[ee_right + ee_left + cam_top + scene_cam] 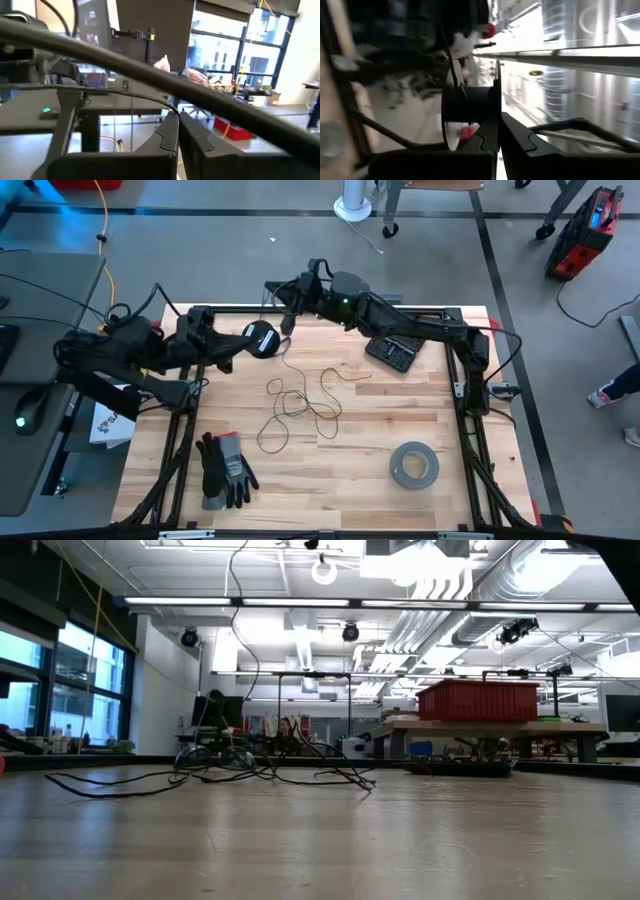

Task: Coil cords
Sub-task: Coil the black wire on the black spool

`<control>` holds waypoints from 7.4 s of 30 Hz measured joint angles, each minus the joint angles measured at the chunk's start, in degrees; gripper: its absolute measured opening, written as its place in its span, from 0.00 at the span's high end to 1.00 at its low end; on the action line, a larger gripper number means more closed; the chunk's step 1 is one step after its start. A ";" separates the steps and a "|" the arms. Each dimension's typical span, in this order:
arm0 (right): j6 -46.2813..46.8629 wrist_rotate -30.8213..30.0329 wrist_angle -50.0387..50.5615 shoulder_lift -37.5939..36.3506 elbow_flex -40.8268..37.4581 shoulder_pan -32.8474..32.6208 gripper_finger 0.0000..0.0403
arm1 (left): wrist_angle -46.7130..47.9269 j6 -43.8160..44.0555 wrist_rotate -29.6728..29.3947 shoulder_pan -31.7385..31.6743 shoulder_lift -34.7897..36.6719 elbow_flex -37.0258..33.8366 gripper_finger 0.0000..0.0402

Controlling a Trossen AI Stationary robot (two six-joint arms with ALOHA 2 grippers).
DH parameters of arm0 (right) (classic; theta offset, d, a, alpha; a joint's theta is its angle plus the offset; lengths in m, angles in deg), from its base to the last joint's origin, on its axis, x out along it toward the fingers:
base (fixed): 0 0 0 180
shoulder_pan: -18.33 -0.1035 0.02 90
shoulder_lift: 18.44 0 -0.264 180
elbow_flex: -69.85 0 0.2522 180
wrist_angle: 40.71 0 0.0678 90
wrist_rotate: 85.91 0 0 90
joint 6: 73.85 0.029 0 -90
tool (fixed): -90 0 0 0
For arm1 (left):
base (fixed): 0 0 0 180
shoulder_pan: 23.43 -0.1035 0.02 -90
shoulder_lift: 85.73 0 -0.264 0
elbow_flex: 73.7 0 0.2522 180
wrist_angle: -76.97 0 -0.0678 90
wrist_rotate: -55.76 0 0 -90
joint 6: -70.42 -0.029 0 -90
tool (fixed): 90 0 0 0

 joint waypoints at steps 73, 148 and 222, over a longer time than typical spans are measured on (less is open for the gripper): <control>3.65 -0.36 35.43 -18.05 0.01 -11.46 0.66 | -0.74 -84.40 1.69 -8.12 -10.53 0.00 0.99; 3.27 1.70 47.83 -16.42 -0.06 -13.01 1.00 | 5.60 -79.47 4.56 -6.54 -8.90 0.07 0.68; 5.70 -1.58 46.57 -15.55 6.38 -14.47 0.78 | 5.92 -68.98 5.81 -7.54 -5.12 0.04 1.00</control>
